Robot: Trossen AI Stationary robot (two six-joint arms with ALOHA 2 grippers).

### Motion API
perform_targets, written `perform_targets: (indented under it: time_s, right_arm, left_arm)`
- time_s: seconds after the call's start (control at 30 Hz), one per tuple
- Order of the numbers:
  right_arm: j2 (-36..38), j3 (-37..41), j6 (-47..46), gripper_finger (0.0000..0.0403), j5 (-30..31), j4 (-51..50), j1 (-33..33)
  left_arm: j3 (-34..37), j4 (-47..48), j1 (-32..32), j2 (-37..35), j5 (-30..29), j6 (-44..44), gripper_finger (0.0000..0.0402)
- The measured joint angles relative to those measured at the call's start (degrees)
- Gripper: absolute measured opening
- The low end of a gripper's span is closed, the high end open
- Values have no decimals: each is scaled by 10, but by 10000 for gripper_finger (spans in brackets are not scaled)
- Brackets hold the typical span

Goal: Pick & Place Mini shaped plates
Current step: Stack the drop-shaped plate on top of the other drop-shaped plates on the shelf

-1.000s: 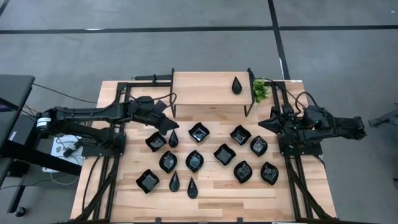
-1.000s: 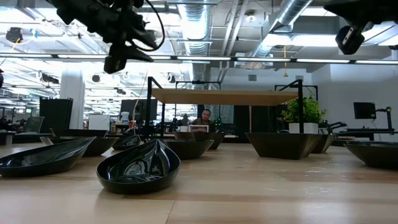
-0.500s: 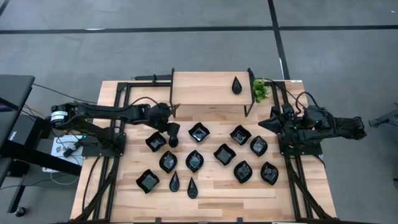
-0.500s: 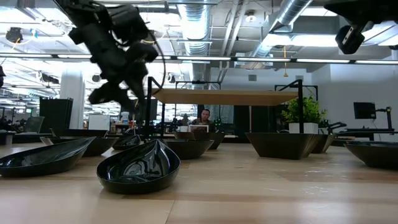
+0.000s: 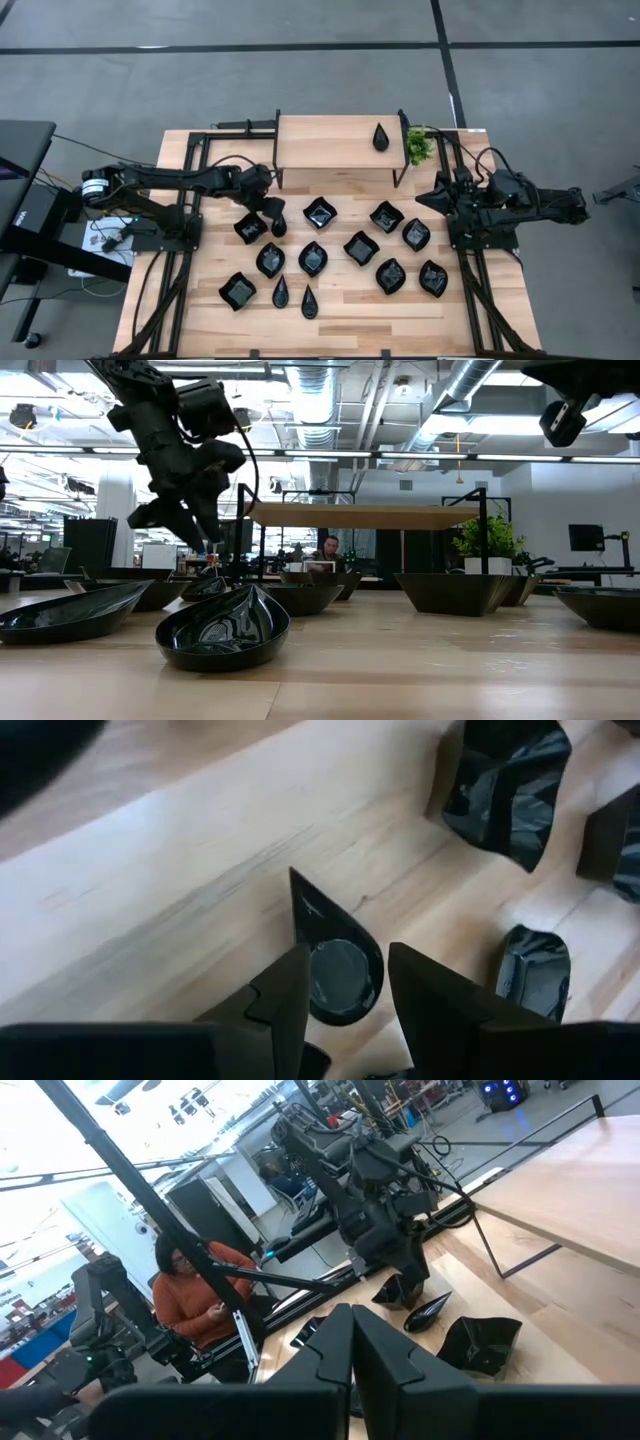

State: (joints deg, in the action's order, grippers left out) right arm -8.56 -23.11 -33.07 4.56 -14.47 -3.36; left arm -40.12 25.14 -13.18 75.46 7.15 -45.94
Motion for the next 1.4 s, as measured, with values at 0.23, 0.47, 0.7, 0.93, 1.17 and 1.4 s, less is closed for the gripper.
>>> perform_targets:
  time_s: [0.23,0.47,0.7,0.93,1.17,1.4]
  right_arm:
    - [0,0,0,1,0,0,0]
    - [0,0,0,1,0,0,0]
    - [0,0,0,1,0,1,0]
    - [0,0,0,1,0,1,0]
    - [0,0,0,1,0,1,0]
    - [0,0,-1,1,0,2,0]
  left_arm:
    - [0,-3,2,5,-29,5,138]
    - [0,-8,2,22,-29,4,138]
    - [0,-14,5,61,-24,5,138]
    - [0,-20,5,65,-27,7,138]
    - [0,-36,5,86,-30,7,138]
    - [0,-41,5,102,-29,7,129]
